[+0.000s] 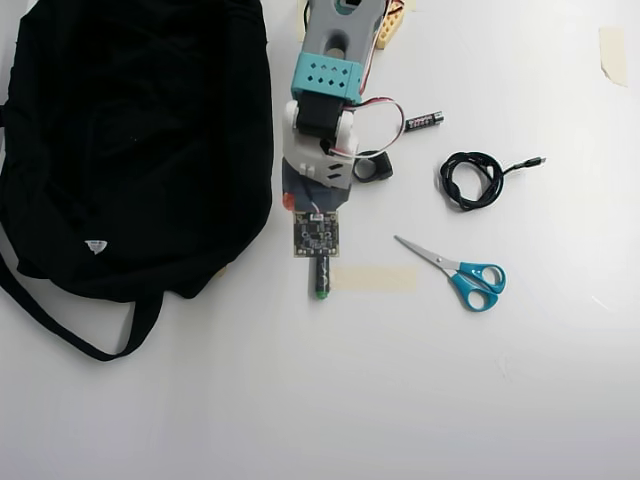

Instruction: Put the green marker into the black bag

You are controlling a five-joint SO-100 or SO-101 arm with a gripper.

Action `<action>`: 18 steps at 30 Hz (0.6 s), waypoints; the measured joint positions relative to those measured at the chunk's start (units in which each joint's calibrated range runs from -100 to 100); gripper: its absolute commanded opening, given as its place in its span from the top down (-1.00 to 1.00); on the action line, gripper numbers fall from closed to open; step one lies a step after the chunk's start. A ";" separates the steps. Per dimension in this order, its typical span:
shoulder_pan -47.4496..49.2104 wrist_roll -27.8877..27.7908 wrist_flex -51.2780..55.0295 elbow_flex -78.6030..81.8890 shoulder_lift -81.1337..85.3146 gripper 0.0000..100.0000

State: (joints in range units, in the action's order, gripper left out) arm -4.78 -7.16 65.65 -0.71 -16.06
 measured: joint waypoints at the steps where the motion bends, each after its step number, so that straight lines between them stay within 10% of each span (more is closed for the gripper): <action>1: 0.00 0.00 0.17 0.00 -0.50 0.81; 18: 1.69 0.00 0.34 0.00 -1.66 0.63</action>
State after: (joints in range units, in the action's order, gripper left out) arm -3.09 -7.16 65.99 -0.71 -17.73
